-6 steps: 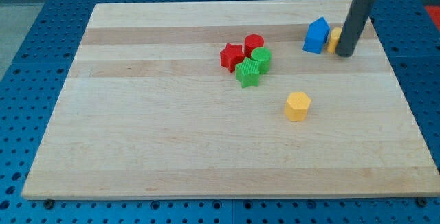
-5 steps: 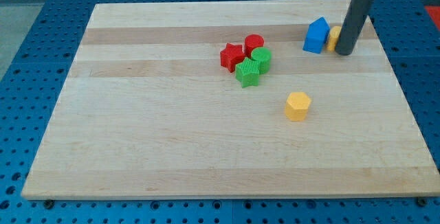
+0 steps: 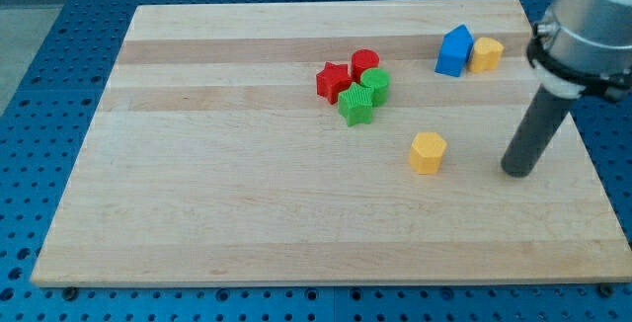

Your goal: Move blue triangle to green circle

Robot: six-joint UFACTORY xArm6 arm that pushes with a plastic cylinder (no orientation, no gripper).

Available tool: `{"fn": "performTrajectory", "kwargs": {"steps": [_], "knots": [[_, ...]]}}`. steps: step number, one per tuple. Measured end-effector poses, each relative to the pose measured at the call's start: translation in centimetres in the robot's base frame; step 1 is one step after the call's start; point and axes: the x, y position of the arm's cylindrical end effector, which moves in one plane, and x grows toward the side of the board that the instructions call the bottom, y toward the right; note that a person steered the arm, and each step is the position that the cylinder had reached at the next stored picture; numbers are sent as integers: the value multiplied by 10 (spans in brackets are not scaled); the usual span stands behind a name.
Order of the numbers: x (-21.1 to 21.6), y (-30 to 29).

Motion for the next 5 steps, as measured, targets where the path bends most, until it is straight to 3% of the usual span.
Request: {"fn": "performTrajectory", "kwargs": {"steps": [3, 5], "knots": [[20, -94], [-22, -101]]}}
